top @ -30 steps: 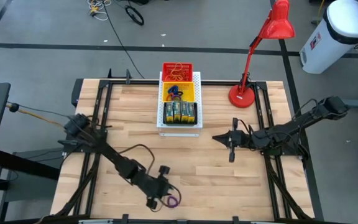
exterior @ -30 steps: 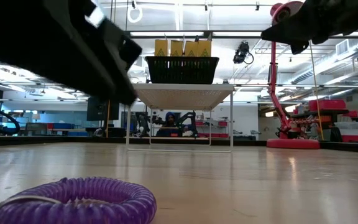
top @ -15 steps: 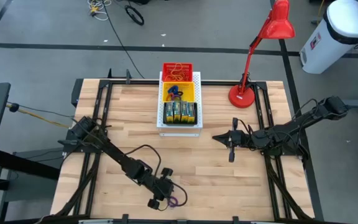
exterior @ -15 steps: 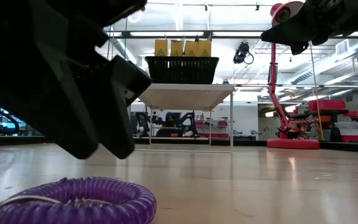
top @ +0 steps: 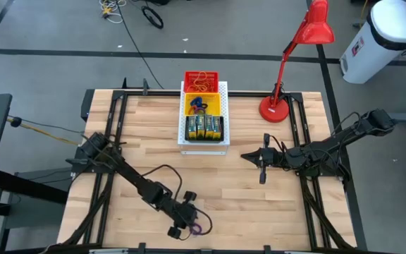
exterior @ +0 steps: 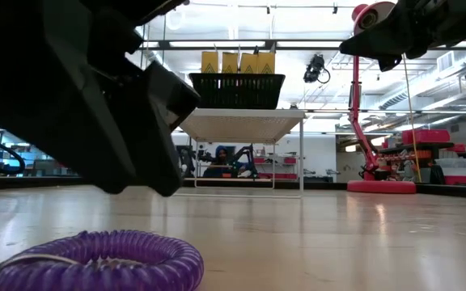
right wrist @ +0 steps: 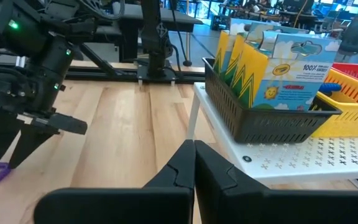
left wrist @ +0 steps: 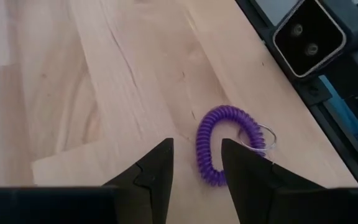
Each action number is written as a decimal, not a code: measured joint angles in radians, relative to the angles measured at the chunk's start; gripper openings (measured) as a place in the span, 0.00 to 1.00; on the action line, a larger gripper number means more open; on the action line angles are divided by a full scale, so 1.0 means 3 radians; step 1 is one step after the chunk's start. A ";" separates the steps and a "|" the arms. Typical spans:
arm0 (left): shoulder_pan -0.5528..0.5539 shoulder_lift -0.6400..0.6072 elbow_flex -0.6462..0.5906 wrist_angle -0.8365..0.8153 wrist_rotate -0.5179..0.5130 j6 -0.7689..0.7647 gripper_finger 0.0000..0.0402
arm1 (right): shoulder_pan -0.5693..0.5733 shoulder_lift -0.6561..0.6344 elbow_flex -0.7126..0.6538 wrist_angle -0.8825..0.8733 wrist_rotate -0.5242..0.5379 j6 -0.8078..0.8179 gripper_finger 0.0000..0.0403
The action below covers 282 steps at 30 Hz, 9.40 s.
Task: Pick & Place Office Desk Supplies
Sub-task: Put the voilet spring keychain into the yellow bin on the shelf, then return to Home Position
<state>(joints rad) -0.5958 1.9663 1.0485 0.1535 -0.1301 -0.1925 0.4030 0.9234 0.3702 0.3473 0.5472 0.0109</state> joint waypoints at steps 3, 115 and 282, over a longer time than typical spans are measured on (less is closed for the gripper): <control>-0.0002 0.0076 0.0009 0.0026 0.0003 -0.0007 0.36 | -0.0001 0.0000 0.0000 -0.0001 0.0000 -0.0001 0.01; 0.0593 -0.3213 -0.0175 -0.3262 -0.3152 -0.0459 0.03 | -0.0008 0.0001 0.0000 0.0007 -0.0043 -0.0056 0.01; 0.3664 -0.6549 -0.3474 -0.0318 0.0786 0.0553 0.02 | -0.2309 -0.2970 -0.1204 -0.1063 -0.1397 -0.0097 0.02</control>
<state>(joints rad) 0.5034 0.0017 0.0063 0.0581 0.1056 -0.0265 -0.2897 0.0322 0.0090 0.0284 0.1281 -0.0182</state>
